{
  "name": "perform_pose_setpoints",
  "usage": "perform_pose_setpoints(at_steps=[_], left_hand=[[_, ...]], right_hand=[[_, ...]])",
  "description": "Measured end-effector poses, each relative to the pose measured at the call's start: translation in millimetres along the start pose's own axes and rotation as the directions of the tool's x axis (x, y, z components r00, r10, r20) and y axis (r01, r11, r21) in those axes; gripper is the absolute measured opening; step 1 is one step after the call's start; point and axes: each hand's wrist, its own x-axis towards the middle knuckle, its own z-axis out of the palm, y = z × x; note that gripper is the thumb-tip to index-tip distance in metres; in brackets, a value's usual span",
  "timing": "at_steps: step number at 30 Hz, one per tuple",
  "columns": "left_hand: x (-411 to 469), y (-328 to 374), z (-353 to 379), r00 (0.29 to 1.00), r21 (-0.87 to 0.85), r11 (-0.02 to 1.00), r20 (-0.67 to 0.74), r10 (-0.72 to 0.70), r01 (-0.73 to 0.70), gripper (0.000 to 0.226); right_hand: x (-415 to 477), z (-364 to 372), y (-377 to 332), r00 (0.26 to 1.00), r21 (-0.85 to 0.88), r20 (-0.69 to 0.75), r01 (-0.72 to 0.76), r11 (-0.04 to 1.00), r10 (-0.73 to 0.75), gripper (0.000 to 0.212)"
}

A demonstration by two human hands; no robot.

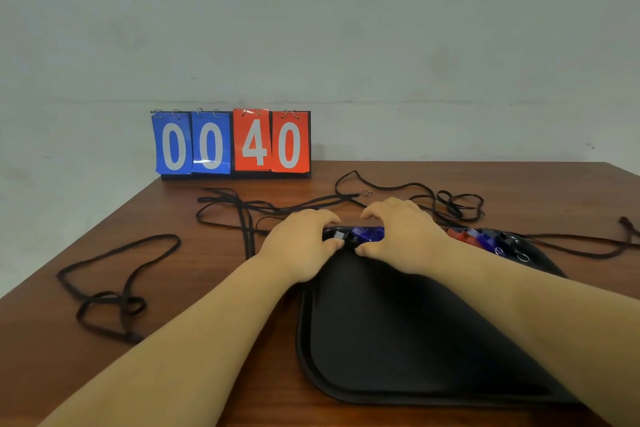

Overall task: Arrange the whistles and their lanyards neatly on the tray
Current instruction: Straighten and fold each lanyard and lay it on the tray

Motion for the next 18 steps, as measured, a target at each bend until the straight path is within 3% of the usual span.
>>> perform_pose_setpoints(at_steps=[18], left_hand=[[4.4, -8.1, 5.4, 0.995, -0.085, 0.994, -0.062, -0.073, 0.067, 0.037]], right_hand=[[5.6, 3.9, 0.0, 0.996, -0.012, 0.086, -0.006, 1.0, 0.007, 0.054]])
